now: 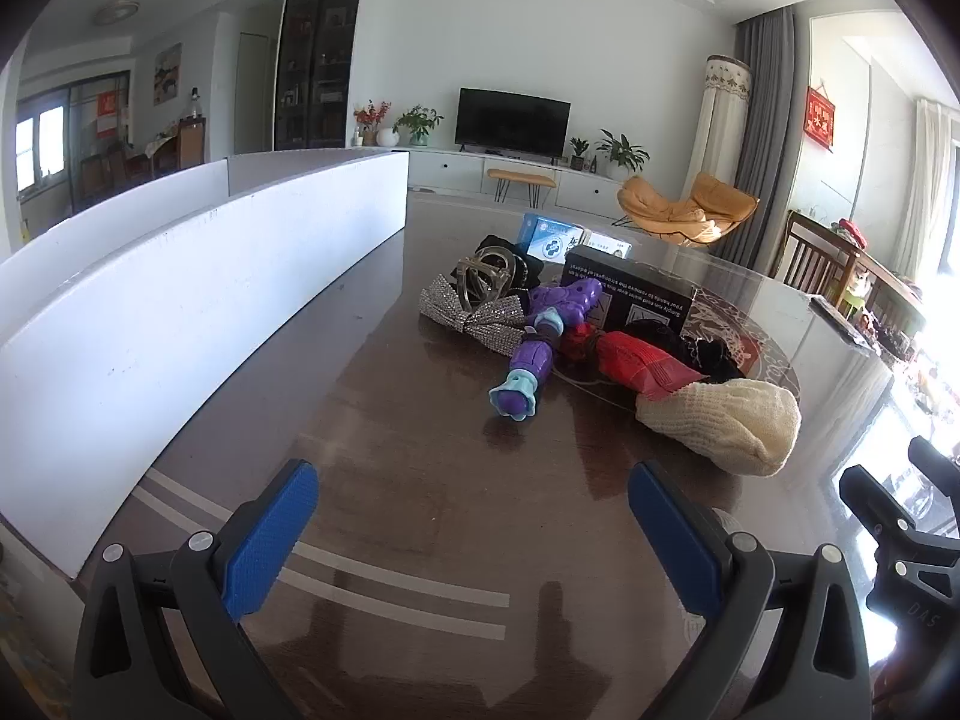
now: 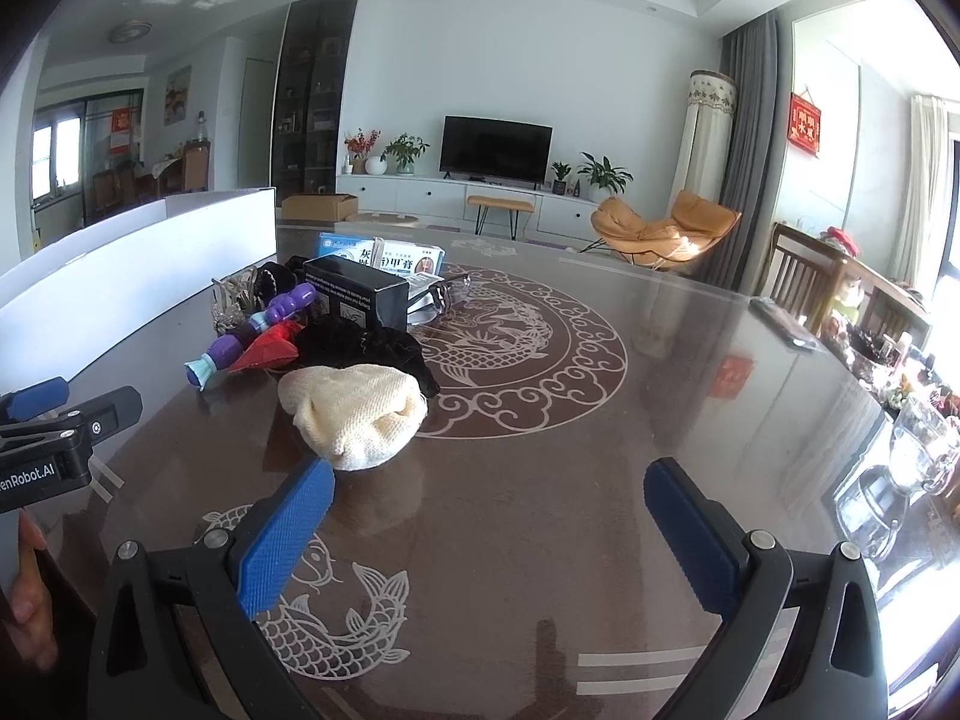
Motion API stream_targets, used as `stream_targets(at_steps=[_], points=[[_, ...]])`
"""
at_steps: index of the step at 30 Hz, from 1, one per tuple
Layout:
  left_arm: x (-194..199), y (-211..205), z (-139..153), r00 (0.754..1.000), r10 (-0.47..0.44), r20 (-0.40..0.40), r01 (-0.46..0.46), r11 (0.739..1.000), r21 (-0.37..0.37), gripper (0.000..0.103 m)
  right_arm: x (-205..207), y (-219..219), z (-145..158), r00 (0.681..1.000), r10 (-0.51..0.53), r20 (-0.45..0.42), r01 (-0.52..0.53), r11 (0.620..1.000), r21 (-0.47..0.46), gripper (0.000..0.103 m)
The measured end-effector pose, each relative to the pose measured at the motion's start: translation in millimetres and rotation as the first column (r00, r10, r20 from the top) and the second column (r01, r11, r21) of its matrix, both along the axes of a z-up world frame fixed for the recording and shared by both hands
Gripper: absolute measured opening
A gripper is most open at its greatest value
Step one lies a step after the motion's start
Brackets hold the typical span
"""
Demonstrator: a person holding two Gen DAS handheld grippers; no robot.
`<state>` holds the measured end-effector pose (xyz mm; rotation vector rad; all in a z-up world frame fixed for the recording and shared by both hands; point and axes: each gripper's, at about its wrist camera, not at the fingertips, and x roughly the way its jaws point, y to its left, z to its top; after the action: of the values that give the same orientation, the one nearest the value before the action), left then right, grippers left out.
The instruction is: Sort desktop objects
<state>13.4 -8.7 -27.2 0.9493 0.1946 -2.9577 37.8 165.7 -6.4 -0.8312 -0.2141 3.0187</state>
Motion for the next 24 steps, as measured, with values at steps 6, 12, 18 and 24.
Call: stream_targets(at_steps=[6,12,18,24], points=[[-2.8,-0.5,-5.9,1.000,-0.003,0.019,0.003,1.000,-0.006,0.103,-6.4,-3.8,-6.6,1.000,0.007,0.026,-0.007,1.000,0.005,0.103],[-4.1,-3.0,-9.1,0.999,0.001,0.033,-0.001,1.000,0.000,0.103,-13.2,-9.5,-11.6,0.999,0.014,0.042,-0.014,1.000,0.007,0.103],[-4.5,-3.0,-11.9,0.999,0.001,0.041,-0.001,1.000,-0.004,0.103,-18.1,-10.7,-15.6,0.998,0.016,0.065,-0.016,1.000,0.005,0.103],[-5.4,-5.2,-13.3,0.999,0.003,0.054,-0.003,1.000,-0.008,0.103,-22.1,-9.7,-18.1,0.996,0.016,0.089,-0.016,1.000,0.003,0.103]])
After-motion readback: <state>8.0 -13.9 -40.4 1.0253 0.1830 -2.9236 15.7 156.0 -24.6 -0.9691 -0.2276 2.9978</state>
